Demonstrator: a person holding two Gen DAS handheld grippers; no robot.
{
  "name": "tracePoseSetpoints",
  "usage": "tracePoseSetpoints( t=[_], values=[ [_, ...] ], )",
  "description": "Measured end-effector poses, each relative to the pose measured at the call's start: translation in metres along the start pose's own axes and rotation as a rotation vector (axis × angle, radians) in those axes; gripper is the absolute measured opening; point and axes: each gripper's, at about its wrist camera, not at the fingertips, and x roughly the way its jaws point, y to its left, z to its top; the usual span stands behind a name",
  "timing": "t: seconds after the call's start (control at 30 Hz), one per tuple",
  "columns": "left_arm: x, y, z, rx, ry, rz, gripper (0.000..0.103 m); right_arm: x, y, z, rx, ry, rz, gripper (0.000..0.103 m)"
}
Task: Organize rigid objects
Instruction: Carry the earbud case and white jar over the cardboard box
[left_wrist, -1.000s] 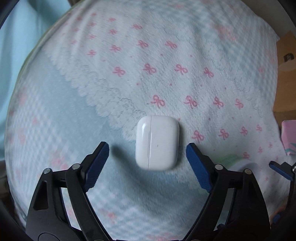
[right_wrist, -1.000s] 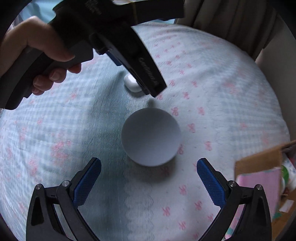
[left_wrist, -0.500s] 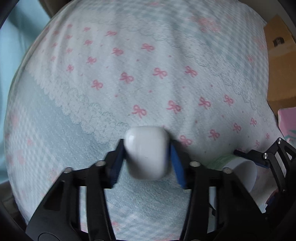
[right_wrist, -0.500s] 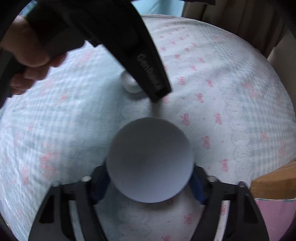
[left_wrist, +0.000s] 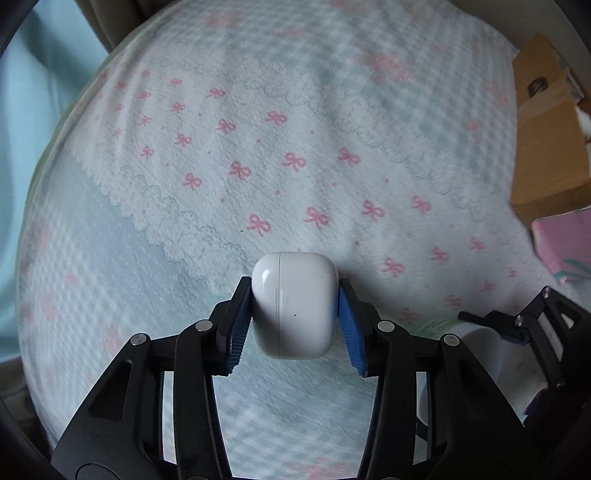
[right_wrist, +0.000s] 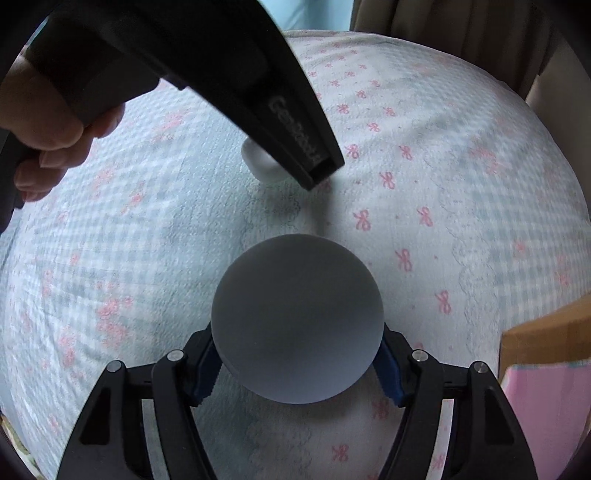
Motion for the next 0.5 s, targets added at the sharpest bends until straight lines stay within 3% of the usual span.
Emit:
tracePoseSetpoints(
  t=[0.3, 0.5],
  values=[
    [-0.085, -0.018, -0.030, -0.100, -0.088, -0.043, 0.041, -0.079, -0.003, -0.018, 0.054, -0.062, -0.009, 0.066],
    [-0.150, -0.024, -0.053, -0.107, -0.129, -0.079, 0.041, -0.146, -0.017, -0.015, 0.149, -0.077, 0.009, 0.066]
  ],
)
